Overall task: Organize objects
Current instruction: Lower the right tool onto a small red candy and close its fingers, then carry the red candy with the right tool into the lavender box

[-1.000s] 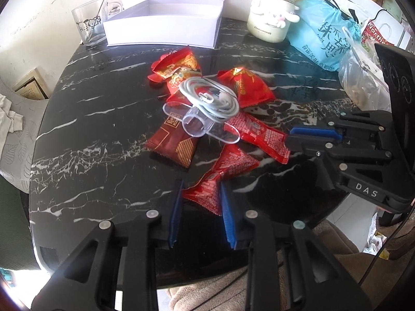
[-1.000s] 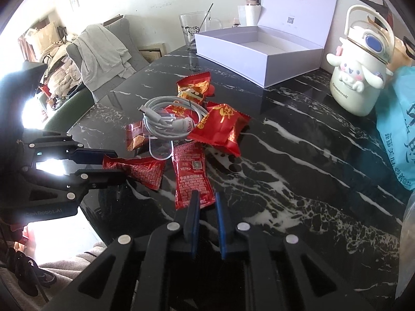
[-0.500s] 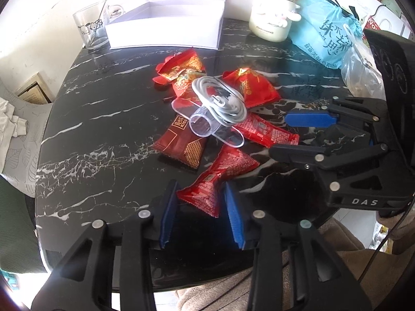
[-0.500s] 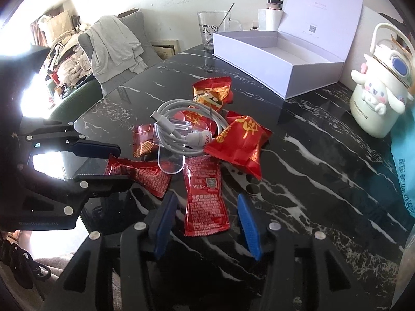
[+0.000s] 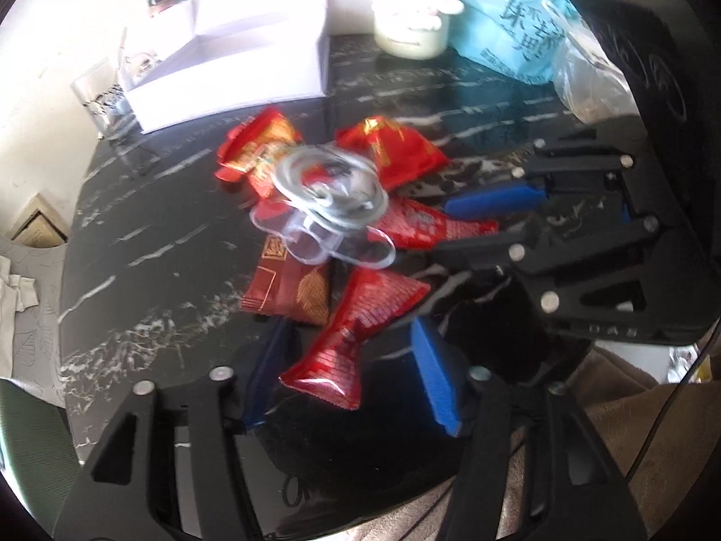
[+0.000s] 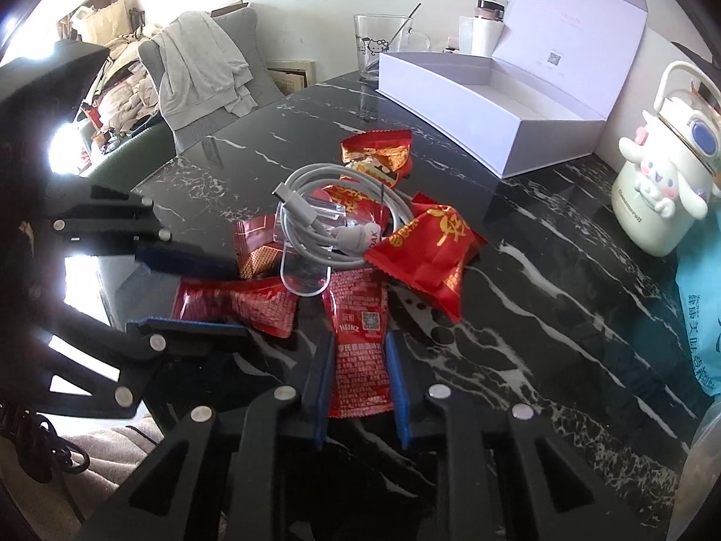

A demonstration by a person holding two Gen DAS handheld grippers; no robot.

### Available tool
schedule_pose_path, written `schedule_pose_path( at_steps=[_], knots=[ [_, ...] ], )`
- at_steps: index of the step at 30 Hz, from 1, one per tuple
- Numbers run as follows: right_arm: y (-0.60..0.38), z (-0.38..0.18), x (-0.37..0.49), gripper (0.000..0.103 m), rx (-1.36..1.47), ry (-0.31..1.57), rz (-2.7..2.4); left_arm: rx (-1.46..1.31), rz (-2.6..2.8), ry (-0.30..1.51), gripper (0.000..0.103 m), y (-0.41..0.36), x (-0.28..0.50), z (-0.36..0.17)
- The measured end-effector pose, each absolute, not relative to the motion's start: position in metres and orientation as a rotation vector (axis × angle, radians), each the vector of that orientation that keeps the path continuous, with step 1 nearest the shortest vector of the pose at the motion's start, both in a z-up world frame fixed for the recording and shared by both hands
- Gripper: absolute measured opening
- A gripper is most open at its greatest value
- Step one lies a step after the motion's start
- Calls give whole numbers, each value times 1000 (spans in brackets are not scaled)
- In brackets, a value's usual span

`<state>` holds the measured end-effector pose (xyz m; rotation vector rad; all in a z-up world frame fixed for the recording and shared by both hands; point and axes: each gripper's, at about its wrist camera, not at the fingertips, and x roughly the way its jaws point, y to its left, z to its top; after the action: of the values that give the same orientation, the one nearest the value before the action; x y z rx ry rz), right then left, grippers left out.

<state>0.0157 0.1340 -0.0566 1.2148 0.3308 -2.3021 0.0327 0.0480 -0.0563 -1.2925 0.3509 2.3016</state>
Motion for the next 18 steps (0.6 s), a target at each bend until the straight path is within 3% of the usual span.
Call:
schedule_pose_path(
  at_steps=[1,4,18],
  knots=[
    [135,-56,15,17,1219,315,-2307,-1284,2284,338,19,49,34,-55],
    [140,-56,13,13,1230,250,-2307,-1277,2267,369,14,52,35,-54],
    [160,-40,28,12,1210,122,-2308,-1316,2309,248,12,50,41,-45]
  ],
)
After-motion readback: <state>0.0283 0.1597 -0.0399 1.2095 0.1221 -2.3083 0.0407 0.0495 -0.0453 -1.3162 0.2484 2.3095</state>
